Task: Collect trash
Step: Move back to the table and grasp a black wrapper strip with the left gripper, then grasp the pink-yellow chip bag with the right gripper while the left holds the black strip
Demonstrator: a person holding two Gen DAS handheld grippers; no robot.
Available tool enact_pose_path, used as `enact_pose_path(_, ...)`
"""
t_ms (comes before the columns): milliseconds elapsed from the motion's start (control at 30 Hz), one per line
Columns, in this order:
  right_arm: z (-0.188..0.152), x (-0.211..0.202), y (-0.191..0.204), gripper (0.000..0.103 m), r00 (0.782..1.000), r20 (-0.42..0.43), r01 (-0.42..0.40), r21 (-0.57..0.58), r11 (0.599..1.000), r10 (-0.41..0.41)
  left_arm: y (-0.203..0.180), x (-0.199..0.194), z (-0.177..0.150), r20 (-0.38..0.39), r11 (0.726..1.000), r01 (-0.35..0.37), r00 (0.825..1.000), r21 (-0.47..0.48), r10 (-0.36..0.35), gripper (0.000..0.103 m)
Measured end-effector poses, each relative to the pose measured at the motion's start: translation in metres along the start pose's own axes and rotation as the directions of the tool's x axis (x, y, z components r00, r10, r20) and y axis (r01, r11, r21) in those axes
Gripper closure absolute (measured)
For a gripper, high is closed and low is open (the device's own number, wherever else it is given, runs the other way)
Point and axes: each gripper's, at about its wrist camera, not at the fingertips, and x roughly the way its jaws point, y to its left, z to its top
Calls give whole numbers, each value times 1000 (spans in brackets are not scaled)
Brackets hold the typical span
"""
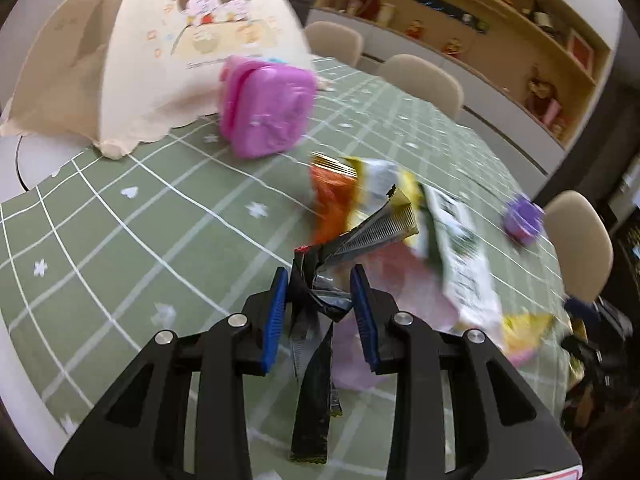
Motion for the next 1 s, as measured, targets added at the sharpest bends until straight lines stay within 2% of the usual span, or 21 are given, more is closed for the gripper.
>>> enact_pose_path(133, 13, 21, 11, 49, 996, -36, -81, 4, 997, 82, -13, -20, -13, 36, 999, 38, 999, -1, -38, 72)
enact_pose_path(333, -3, 43, 21, 49, 988, -126, -91, 15, 996, 93, -19, -39, -21, 63, 998, 67, 996, -7, -66, 72)
enact_pose_path(767, -24, 37, 42, 49, 988, -156, -11, -121, 993, -8, -13, -41, -27, 62, 995, 86, 995, -45, -84, 72)
enact_pose_path(900, -23, 39, 38, 48, 987, -160, -24, -80, 996, 11, -6, -46, -28, 69, 994, 83, 995, -71, -78, 72)
enact_pose_path(967, -19, 36, 38, 48, 984, -177, -41, -91, 995, 25, -4, -47, -29, 71, 994, 80, 995, -77, -74, 72)
enact_pose_path(1000, -16, 30, 38, 48, 987, -156, -59, -101, 993, 43, -3, -48, -30, 71, 994, 78, 995, -79, -73, 72)
